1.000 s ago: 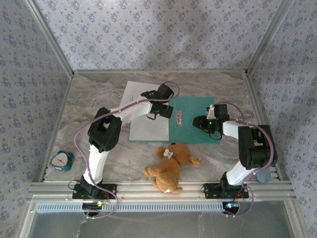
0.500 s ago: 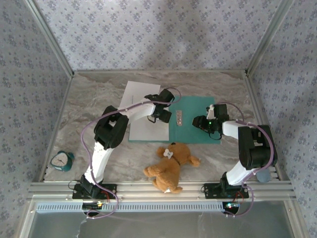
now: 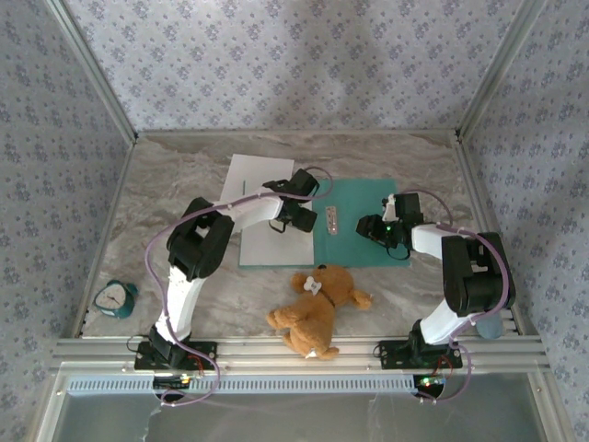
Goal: Put the files into the folder
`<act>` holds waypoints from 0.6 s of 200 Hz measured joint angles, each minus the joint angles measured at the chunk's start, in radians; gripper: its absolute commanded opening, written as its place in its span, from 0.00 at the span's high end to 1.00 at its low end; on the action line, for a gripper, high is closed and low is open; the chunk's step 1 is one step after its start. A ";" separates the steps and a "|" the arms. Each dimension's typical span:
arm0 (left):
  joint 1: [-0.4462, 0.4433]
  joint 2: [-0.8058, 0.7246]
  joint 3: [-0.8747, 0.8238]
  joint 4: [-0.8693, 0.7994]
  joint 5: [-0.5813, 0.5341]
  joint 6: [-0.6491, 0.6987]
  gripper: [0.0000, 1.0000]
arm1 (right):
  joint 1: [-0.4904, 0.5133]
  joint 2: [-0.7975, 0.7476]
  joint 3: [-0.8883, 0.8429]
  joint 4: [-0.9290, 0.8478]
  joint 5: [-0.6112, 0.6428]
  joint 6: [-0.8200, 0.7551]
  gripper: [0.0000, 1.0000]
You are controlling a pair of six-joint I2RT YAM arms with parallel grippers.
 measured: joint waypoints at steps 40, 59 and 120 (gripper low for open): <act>0.000 -0.008 -0.012 0.003 0.010 0.011 0.16 | 0.005 -0.004 -0.002 -0.001 0.009 0.008 0.50; 0.000 -0.009 -0.013 0.002 0.008 0.010 0.16 | 0.008 -0.006 -0.003 -0.001 0.014 0.008 0.50; 0.010 -0.031 -0.048 0.010 -0.004 -0.042 0.16 | 0.014 -0.011 -0.006 -0.001 0.021 0.017 0.50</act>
